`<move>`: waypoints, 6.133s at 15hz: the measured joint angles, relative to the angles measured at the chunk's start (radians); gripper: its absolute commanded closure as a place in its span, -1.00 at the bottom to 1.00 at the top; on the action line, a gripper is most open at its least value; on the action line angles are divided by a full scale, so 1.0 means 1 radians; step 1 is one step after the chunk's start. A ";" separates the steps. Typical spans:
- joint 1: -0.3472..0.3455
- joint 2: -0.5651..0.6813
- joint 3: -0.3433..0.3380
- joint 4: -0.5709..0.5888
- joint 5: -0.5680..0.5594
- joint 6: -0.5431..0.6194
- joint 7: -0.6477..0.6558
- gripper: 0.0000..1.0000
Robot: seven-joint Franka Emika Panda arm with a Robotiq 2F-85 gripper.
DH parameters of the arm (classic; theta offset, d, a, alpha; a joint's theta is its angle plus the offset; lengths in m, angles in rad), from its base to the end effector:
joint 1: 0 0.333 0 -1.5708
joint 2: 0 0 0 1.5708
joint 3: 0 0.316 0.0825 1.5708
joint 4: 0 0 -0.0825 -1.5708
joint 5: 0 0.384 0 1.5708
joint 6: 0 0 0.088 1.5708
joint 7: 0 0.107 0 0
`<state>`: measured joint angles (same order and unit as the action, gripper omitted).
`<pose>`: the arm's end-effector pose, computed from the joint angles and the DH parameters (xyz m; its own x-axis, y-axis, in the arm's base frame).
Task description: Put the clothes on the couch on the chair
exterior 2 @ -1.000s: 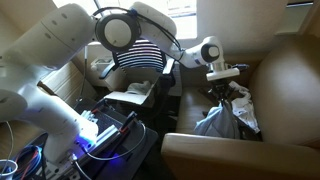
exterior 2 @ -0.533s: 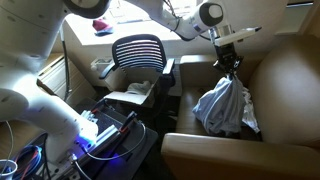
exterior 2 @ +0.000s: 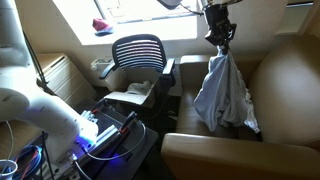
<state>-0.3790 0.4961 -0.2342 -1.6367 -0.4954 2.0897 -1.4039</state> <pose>0.5527 -0.3939 0.3415 0.4027 0.7595 -0.5108 0.8767 -0.4806 -0.0234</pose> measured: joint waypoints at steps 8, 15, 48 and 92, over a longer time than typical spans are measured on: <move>-0.038 -0.284 -0.001 -0.223 0.146 0.038 -0.193 0.98; 0.042 -0.396 0.025 -0.293 0.181 0.109 -0.315 0.98; 0.496 -1.406 -0.072 -0.687 0.531 -0.250 -0.819 0.91; 1.079 -1.174 -0.007 -0.873 1.113 0.616 -1.192 0.98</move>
<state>0.7002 -0.6781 -0.2414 -2.5098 0.6176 2.7053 -2.5960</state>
